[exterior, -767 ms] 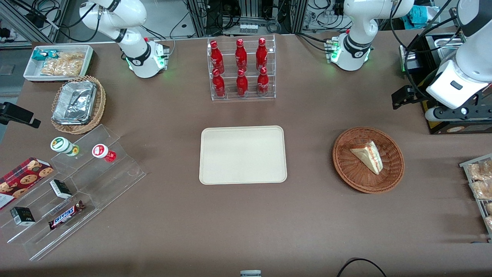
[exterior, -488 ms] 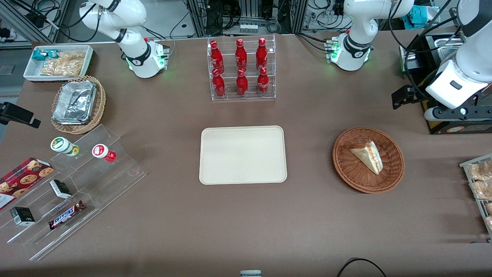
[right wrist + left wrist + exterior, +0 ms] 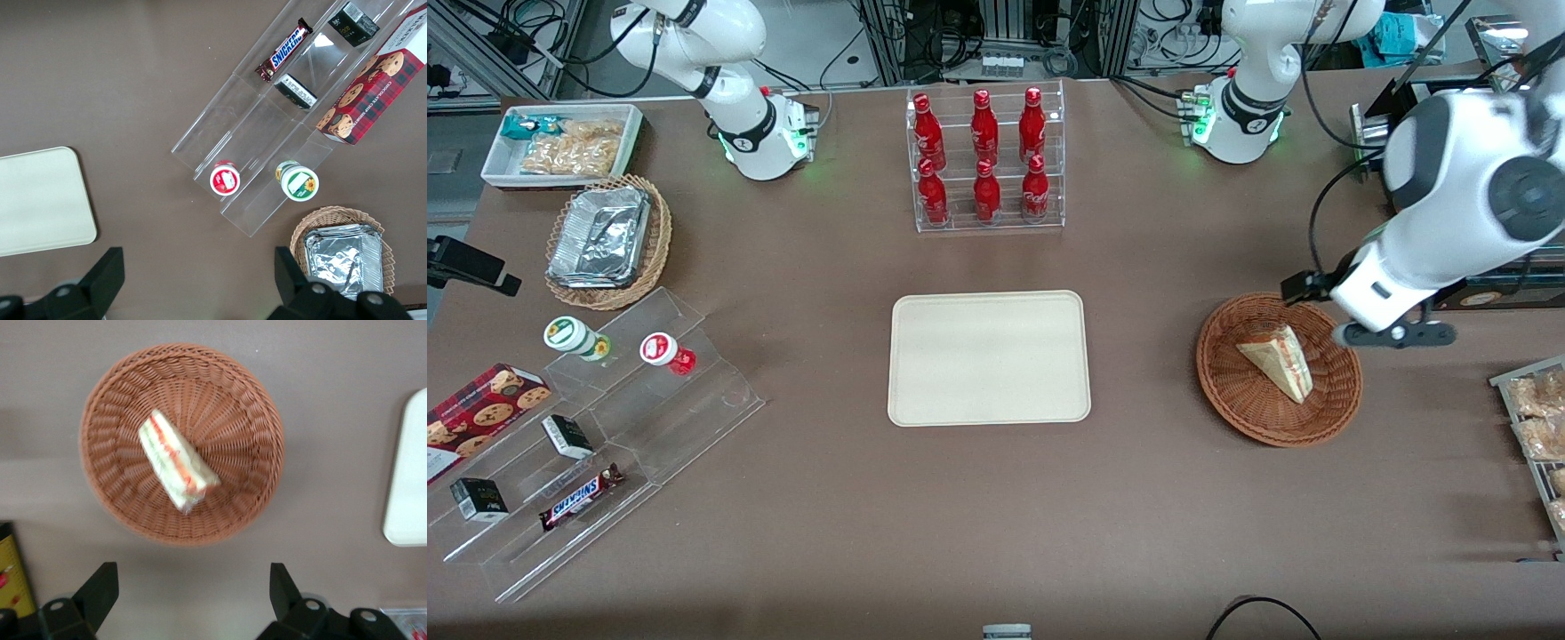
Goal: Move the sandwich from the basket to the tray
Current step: 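Lower the open left gripper onto the sandwich in the wicker basket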
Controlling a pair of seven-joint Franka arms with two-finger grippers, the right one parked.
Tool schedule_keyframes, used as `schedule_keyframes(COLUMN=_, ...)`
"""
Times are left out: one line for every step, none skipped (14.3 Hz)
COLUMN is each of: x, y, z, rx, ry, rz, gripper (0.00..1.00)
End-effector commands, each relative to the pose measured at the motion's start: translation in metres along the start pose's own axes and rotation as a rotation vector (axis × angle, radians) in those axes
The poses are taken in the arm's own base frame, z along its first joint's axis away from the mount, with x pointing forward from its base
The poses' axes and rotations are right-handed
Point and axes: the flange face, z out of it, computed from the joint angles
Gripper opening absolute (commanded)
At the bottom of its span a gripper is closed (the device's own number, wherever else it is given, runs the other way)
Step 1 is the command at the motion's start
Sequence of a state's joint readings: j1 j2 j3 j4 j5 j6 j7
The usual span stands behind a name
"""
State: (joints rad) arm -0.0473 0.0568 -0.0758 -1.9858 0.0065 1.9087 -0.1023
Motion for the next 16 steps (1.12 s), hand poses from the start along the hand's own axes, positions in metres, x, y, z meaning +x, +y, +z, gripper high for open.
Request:
schedule_keyframes(x=-0.019, y=-0.004, z=0.042, rx=-0.001, ry=0.074, rz=-0.006, gripper=1.0)
schedule_keyframes(x=-0.02, y=-0.009, z=0.058, rx=-0.011, ry=0.104, rz=-0.049, gripper=1.0)
schedule_keyframes(x=-0.02, y=-0.017, z=0.069, rx=-0.022, ry=0.113, rz=-0.18, gripper=1.0)
schedule_keyframes(x=-0.018, y=-0.017, z=0.077, rx=-0.029, ry=0.107, rz=-0.302, gripper=1.0)
schedule_keyframes(x=-0.015, y=-0.018, z=0.087, rx=-0.034, ry=0.098, rz=-0.422, gripper=1.0)
schedule_keyframes(x=-0.012, y=-0.017, z=0.09, rx=-0.044, ry=0.111, rz=-0.505, gripper=1.0)
schedule_keyframes(x=-0.009, y=-0.017, z=0.097, rx=-0.051, ry=0.111, rz=-0.591, gripper=1.0)
schedule_keyframes(x=-0.005, y=-0.017, z=0.106, rx=-0.055, ry=0.106, rz=-0.665, gripper=1.0)
schedule_keyframes(x=-0.002, y=-0.017, z=0.111, rx=-0.067, ry=0.123, rz=-0.725, gripper=1.0)
schedule_keyframes(x=0.001, y=-0.016, z=0.121, rx=-0.07, ry=0.117, rz=-0.777, gripper=1.0)
schedule_keyframes(x=0.002, y=-0.016, z=0.127, rx=-0.069, ry=0.109, rz=-0.809, gripper=1.0)
schedule_keyframes(x=0.003, y=-0.016, z=0.136, rx=-0.062, ry=0.093, rz=-0.818, gripper=1.0)
schedule_keyframes(x=0.003, y=-0.017, z=0.144, rx=-0.055, ry=0.079, rz=-0.819, gripper=1.0)
schedule_keyframes(x=0.004, y=-0.018, z=0.15, rx=-0.05, ry=0.07, rz=-0.818, gripper=1.0)
schedule_keyframes(x=0.005, y=-0.02, z=0.157, rx=-0.042, ry=0.06, rz=-0.816, gripper=1.0)
schedule_keyframes(x=0.006, y=-0.021, z=0.162, rx=-0.037, ry=0.052, rz=-0.817, gripper=0.93)
